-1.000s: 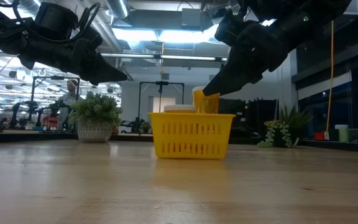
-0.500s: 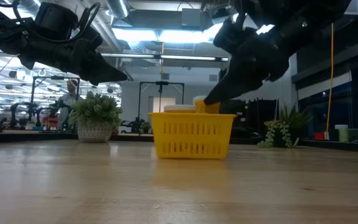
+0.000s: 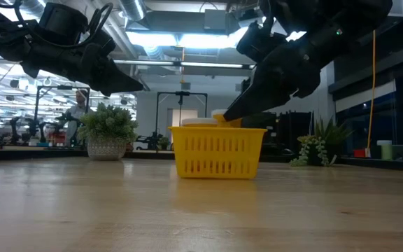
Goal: Pick and place pill bottles into a basket
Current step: Put the orange pill bottle into the yellow bin
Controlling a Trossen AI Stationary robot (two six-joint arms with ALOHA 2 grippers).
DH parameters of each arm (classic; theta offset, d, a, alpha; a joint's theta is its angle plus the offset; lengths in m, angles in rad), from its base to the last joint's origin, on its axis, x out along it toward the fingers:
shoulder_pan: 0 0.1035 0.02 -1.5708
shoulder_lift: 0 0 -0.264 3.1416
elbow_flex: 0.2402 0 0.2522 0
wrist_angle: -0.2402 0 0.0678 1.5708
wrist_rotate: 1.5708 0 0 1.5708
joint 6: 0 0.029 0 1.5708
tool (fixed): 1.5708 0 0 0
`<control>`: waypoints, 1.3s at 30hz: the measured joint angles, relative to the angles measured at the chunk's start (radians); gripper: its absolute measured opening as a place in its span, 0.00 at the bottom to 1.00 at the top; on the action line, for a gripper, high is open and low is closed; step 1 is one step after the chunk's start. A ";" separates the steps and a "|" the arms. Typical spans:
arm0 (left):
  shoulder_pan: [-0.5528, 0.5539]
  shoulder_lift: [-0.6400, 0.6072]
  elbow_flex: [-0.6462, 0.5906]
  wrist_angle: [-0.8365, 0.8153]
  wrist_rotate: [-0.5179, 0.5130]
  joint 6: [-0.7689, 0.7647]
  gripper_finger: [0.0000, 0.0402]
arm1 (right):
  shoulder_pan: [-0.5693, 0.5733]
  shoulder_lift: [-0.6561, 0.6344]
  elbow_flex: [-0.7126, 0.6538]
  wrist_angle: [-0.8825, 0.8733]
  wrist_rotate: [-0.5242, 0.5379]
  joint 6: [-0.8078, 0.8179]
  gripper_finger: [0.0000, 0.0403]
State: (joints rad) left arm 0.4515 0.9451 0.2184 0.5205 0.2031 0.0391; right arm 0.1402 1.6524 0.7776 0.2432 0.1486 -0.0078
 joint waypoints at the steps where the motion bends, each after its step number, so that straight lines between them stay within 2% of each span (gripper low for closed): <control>1: 0.000 0.000 0.000 0.000 0.000 0.000 0.01 | 0.000 0.000 0.000 0.000 0.000 0.000 0.54; 33: 0.000 0.000 0.000 0.000 0.000 0.000 0.01 | 0.000 0.000 0.000 -0.029 0.026 -0.027 0.54; 39: 0.000 0.000 0.000 0.000 0.000 0.000 0.03 | 0.000 0.013 0.000 -0.022 0.037 -0.030 0.58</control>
State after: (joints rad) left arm 0.4515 0.9451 0.2184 0.5201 0.2035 0.0387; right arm 0.1406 1.6652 0.7780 0.2207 0.1857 -0.0383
